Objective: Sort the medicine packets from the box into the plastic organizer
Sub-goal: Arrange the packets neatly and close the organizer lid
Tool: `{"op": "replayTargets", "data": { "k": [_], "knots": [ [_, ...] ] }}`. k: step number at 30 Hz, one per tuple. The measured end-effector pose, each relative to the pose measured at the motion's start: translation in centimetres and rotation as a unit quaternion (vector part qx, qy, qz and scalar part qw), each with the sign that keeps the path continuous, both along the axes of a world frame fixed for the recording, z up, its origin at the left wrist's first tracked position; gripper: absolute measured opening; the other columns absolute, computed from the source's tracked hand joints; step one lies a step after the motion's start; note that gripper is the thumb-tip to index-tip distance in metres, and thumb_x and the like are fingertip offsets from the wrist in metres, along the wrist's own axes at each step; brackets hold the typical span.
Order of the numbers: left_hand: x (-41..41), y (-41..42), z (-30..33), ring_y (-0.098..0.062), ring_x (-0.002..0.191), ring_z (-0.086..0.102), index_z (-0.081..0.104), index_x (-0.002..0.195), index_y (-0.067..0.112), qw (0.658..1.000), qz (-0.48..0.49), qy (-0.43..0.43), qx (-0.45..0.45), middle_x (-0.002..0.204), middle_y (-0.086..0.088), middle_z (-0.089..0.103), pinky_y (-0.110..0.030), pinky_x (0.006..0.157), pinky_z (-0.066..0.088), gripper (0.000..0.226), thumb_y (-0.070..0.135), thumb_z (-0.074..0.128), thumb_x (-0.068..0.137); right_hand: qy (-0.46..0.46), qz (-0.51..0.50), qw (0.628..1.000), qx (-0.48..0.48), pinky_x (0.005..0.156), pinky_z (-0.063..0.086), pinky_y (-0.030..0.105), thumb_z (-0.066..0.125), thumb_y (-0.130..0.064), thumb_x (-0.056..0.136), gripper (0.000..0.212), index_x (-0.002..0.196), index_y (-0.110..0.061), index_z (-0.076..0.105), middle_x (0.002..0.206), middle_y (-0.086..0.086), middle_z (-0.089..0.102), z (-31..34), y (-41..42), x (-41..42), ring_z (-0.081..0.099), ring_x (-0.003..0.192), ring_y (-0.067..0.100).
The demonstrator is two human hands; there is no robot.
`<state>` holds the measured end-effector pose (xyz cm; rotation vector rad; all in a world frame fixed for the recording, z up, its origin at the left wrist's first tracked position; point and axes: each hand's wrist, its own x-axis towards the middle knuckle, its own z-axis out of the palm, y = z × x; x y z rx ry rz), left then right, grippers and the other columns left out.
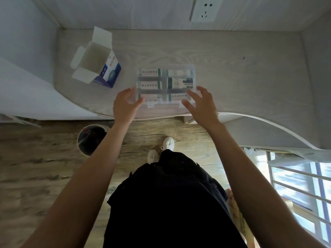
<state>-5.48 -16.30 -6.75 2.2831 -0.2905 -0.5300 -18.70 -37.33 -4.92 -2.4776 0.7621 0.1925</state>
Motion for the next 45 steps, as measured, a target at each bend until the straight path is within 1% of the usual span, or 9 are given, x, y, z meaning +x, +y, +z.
{"op": "replayTargets", "data": {
  "k": [5,8,19,26,29,34,39,43,45],
  "knots": [
    [0.0,-0.3,0.1,-0.011,0.107,0.056,0.056,0.124,0.015,0.999,0.023,0.012,-0.033,0.121,0.003,0.059,-0.023,0.090,0.044,0.053,0.041,0.069,0.080,-0.001,0.070,0.993,-0.097,0.112,0.022,0.034,0.062,-0.039,0.086,0.060,0.136,-0.012,0.044,0.152,0.003,0.027,-0.2,0.5,0.5,0.020,0.141,0.019],
    [0.1,-0.5,0.2,-0.010,0.098,0.061,0.057,0.120,0.009,0.996,0.026,0.034,-0.076,0.114,-0.002,0.064,-0.012,0.080,0.048,0.048,0.027,0.073,0.079,-0.002,0.068,0.992,-0.109,0.108,0.030,0.029,0.064,-0.034,0.085,0.060,0.136,-0.011,0.042,0.150,0.000,0.032,-0.3,0.7,0.8,0.029,0.138,0.014],
    [0.5,-0.4,0.6,-0.011,0.098,0.065,0.062,0.118,0.012,0.992,0.040,0.064,-0.101,0.113,-0.004,0.068,-0.028,0.091,0.051,0.045,0.020,0.075,0.076,0.039,0.105,0.971,-0.213,0.097,0.043,0.032,0.063,-0.035,0.086,0.057,0.137,-0.025,0.040,0.147,0.007,0.035,-0.6,1.7,1.7,0.029,0.138,0.018],
    [0.1,-0.6,0.7,-0.005,0.097,0.060,0.062,0.118,0.009,0.993,0.047,0.029,-0.105,0.112,-0.006,0.067,0.002,0.075,0.040,0.041,0.017,0.072,0.079,0.055,0.138,0.934,-0.324,0.108,0.032,0.027,0.071,-0.030,0.080,0.062,0.134,-0.011,0.048,0.140,0.008,0.047,-2.9,2.6,1.5,0.043,0.130,0.020],
    [-0.3,-0.5,0.5,-0.005,0.095,0.061,0.062,0.119,0.009,0.991,0.056,0.035,-0.116,0.112,-0.006,0.067,-0.003,0.075,0.045,0.039,0.018,0.070,0.082,0.050,0.144,0.937,-0.314,0.101,0.038,0.021,0.069,-0.020,0.083,0.069,0.142,-0.007,0.035,0.149,0.005,0.035,-3.3,3.2,1.1,0.033,0.137,0.016],
    [-0.5,-0.4,0.1,0.007,0.076,0.060,0.065,0.113,0.006,0.984,0.104,0.066,-0.125,0.105,-0.004,0.069,-0.002,0.070,0.045,0.035,0.019,0.072,0.080,0.017,0.159,0.950,-0.269,0.077,0.053,0.019,0.088,-0.015,0.055,0.073,0.122,-0.008,0.060,0.127,0.003,0.060,-2.9,2.8,0.9,0.056,0.118,0.014],
    [-0.5,-0.7,0.1,-0.009,0.089,0.064,0.061,0.107,0.004,0.981,0.119,0.077,-0.130,0.104,-0.004,0.068,-0.008,0.073,0.049,0.035,0.017,0.075,0.077,-0.033,0.153,0.950,-0.270,0.071,0.055,0.021,0.078,-0.006,0.063,0.059,0.119,-0.007,0.062,0.124,0.004,0.062,-3.0,2.6,0.9,0.057,0.117,0.016],
    [-0.2,-0.6,-0.2,-0.010,0.095,0.060,0.048,0.123,0.009,0.992,0.069,0.040,-0.100,0.112,0.001,0.057,-0.012,0.076,0.047,0.054,0.024,0.074,0.078,0.011,0.172,0.961,-0.215,0.090,0.049,0.032,0.052,-0.032,0.093,0.061,0.143,-0.005,0.031,0.152,0.006,0.029,-1.8,2.4,0.6,0.025,0.141,0.018],
    [0.2,-0.6,-0.5,-0.010,0.097,0.056,0.043,0.127,0.010,0.997,0.017,-0.039,-0.068,0.120,-0.002,0.053,-0.016,0.080,0.046,0.058,0.025,0.072,0.079,-0.004,0.172,0.964,-0.203,0.097,0.045,0.035,0.040,-0.029,0.098,0.053,0.145,-0.008,0.027,0.155,0.004,0.022,-1.6,2.0,0.6,0.018,0.143,0.016]
  ]
}}
